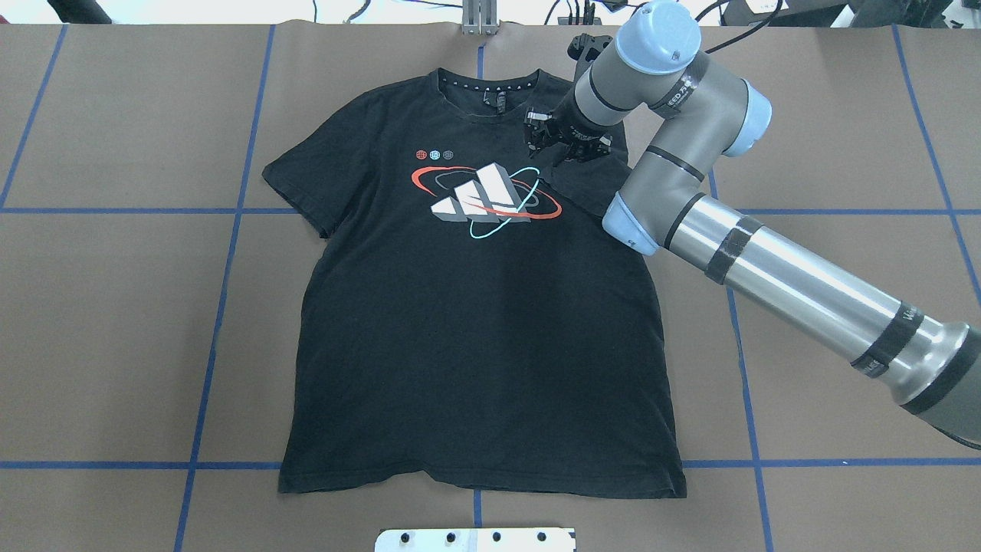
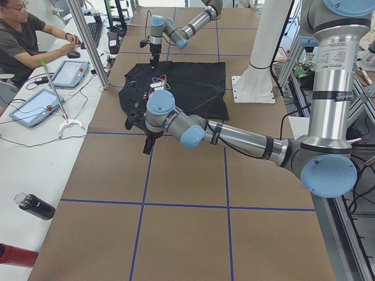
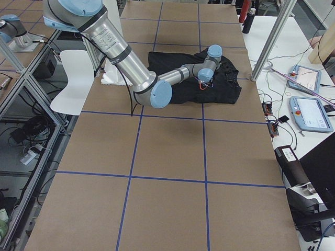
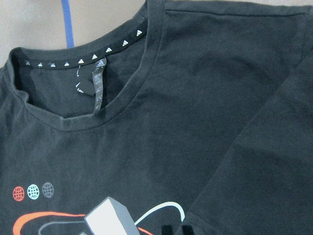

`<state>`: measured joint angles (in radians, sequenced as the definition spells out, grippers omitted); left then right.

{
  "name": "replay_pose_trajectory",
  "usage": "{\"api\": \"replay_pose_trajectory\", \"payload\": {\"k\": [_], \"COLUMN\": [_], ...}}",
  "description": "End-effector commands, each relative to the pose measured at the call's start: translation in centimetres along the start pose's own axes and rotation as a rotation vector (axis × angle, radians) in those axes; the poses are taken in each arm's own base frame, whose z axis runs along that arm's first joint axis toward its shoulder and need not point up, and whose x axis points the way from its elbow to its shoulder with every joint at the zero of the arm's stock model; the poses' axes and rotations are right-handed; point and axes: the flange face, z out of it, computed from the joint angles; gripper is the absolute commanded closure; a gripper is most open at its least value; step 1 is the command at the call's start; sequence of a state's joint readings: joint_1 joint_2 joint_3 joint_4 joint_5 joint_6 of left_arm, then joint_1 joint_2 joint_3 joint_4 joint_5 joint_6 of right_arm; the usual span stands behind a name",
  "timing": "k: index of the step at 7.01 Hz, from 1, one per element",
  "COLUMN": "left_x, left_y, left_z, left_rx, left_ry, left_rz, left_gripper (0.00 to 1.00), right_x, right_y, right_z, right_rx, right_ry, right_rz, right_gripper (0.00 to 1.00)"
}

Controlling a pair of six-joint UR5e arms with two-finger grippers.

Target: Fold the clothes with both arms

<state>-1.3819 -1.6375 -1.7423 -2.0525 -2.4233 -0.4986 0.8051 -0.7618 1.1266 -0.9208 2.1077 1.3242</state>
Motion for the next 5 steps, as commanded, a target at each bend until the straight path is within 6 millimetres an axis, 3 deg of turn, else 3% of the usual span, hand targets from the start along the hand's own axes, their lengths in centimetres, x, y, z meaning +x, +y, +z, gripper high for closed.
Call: {"api": "replay_pose_trajectory", "payload": {"k": [1,2,3,4,5], "left_x": [5.7,7.3,9.7,10.8,11.7], "left_y": [-4.1,-5.0,-6.7,-7.5,-7.0], "left_z": [7.2,10.7,14.1,17.8,21.7], "left_rx": [-0.033,-0.068,-0.086,-0.096,-0.110], "left_ry": [0.054,0.050,0.053,0.082,0.115], "left_rz": [0.005,0.009,-0.003,-0.052,-0.102], "left_gripper": [0.00,0.00,0.02,0.06,0.06], "right_x": [3.0,4.2,5.5,6.7,8.1], "right_y": [3.8,6.1,7.5,8.3,8.8], "right_z": [-4.1,-5.2,-6.3,-7.1,-7.5], "right_rx": [0.006,-0.009,-0.023,-0.022,-0.026], "right_ry": [-0.063,-0.080,-0.092,-0.094,-0.091], "right_rz": [-0.035,-0.052,-0.059,-0.059,-0.057], "right_gripper": [0.00,0.00,0.00,0.00,0.00]}}
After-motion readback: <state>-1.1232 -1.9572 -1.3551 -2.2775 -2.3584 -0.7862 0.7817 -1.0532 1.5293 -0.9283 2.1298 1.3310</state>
